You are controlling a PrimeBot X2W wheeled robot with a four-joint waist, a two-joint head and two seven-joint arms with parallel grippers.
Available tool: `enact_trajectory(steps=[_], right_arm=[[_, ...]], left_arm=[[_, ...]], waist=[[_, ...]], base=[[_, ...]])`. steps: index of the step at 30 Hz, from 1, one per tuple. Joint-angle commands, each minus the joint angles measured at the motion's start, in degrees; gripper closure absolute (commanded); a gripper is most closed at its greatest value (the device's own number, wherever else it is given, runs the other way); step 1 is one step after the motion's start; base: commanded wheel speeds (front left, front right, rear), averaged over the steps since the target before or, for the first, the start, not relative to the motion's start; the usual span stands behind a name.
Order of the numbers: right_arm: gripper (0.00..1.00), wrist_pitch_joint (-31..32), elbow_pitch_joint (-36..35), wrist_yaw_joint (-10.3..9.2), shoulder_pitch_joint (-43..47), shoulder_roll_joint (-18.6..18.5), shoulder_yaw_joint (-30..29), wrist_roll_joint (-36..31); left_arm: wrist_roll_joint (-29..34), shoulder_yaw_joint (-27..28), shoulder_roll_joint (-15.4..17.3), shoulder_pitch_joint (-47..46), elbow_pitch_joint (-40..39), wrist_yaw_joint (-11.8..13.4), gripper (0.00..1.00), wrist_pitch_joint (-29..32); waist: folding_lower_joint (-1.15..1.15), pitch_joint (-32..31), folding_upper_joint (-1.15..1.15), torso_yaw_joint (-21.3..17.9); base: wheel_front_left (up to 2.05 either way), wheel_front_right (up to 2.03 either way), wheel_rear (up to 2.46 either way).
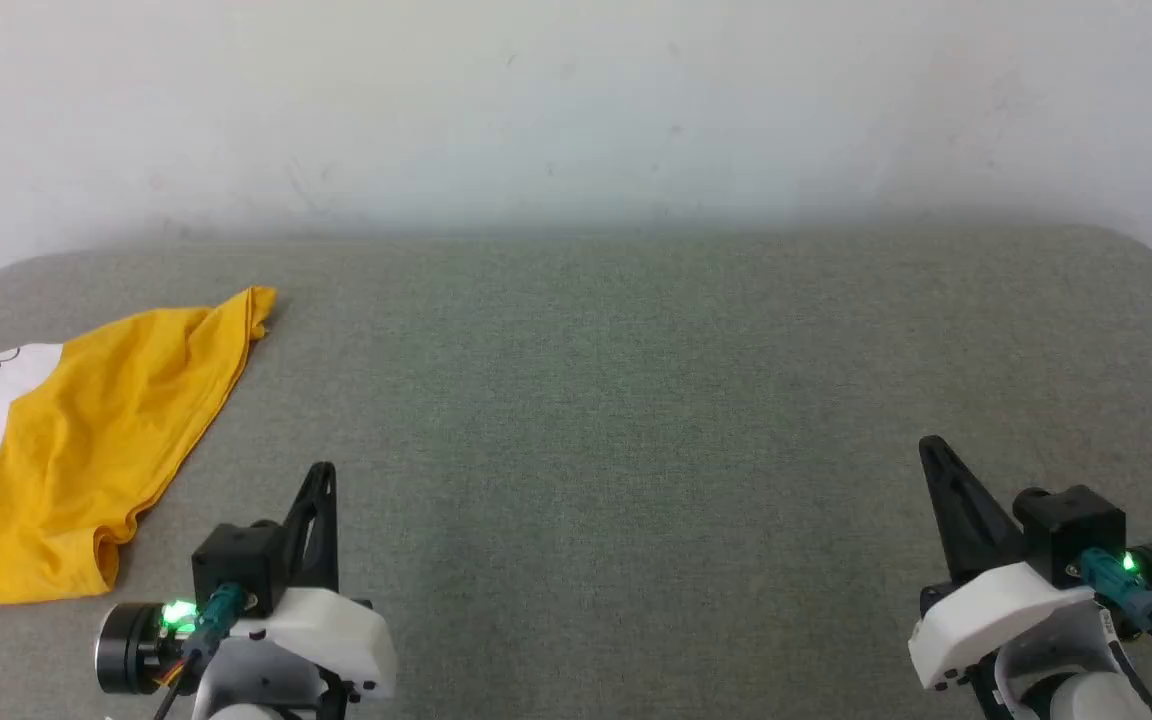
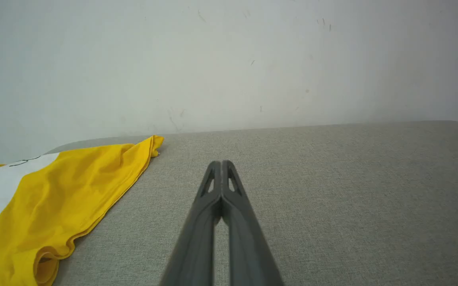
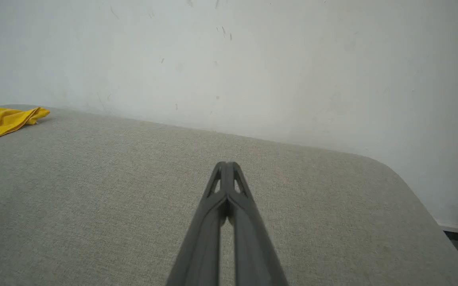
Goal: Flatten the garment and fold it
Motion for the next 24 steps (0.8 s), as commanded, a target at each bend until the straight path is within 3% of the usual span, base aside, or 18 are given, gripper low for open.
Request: enact_trajectory(steps=[1,20,21,24], right_arm=[[1.00,0.0,-0.3,-0.12,-0.4,0.2,0.0,-0.3],[1.00,0.0,-0.3,-0.12,-0.4,0.2,0.0,-0.3],[0.00,0.0,0.0,0.00,0.0,0.0,0.0,0.0],[0.00,0.0,0.2,0.00,0.0,-0.1,0.0,0.0]], left_arm=[[0.4,0.2,-0.3,-0.7,0.1,-0.5,1.00,0.0],[0.4,0.2,-0.3,-0.7,0.1,-0.5,1.00,0.0],[0.0,0.0,0.0,0.0,0.0,0.0,0.00,0.0],[0.0,0.0,0.0,0.0,0.0,0.0,0.00,0.0]], waist=[[0.00,0.0,0.00,0.0],[0.00,0.0,0.00,0.0],[0.00,0.0,0.00,0.0],[0.00,0.0,0.00,0.0]], base=[[0.00,0.00,0.00],[0.00,0.00,0.00],[0.00,0.00,0.00],[0.00,0.00,0.00]])
